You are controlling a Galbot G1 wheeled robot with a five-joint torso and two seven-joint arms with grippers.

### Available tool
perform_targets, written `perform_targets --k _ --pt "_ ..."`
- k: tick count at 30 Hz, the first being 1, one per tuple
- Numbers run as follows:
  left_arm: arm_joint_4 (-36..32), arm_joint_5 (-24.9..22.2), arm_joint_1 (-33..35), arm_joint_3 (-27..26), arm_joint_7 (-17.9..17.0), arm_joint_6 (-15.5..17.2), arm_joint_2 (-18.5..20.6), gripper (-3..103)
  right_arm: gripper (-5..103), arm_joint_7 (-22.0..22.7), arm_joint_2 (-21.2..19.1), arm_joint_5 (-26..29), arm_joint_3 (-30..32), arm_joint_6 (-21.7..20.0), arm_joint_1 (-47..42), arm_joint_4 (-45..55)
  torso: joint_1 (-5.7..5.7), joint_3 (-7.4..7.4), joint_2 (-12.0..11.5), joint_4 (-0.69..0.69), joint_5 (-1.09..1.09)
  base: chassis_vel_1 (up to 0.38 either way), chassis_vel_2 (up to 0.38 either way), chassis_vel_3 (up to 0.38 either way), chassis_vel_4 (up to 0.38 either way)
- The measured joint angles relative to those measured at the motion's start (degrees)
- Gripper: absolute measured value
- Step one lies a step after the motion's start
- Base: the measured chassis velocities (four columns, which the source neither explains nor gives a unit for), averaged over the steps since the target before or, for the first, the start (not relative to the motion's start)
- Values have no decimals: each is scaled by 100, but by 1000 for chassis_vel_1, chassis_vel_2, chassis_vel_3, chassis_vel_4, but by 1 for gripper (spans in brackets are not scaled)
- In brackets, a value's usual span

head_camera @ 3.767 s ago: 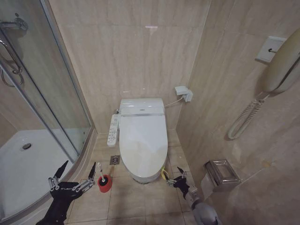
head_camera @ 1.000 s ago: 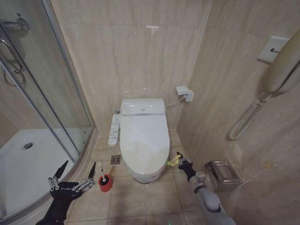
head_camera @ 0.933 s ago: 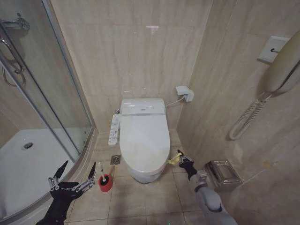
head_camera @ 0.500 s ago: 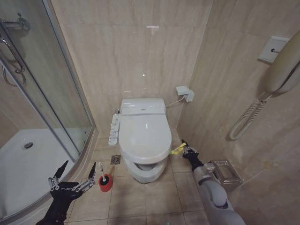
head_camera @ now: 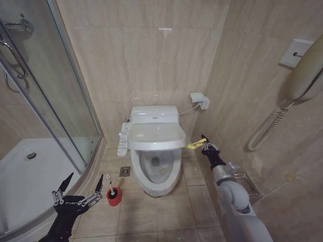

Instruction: Open the toilet lid, clean the toilet bowl with a toilet brush, close the toilet lid, and flush.

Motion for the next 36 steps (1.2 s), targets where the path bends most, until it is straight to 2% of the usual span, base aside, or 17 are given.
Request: perform_targets --k 6,19,25,36 --pt "0 0 0 0 0 0 0 100 1 68 -23 80 87 -281 172 264 0 0 0 -1 0 0 0 0 0" --pt "0 0 0 0 0 0 0 100 1 156 -272 66 151 -145 300 293 0 0 0 0 1 0 0 0 0" --pt "0 0 0 0 0 0 0 100 1 201 -602 300 123 -199 661 -45 0 0 0 1 1 0 0 0 0" --pt "0 0 0 0 0 0 0 100 1 213 -797 321 -209 -224 1318 -668 0 0 1 -4 0 0 0 0 0"
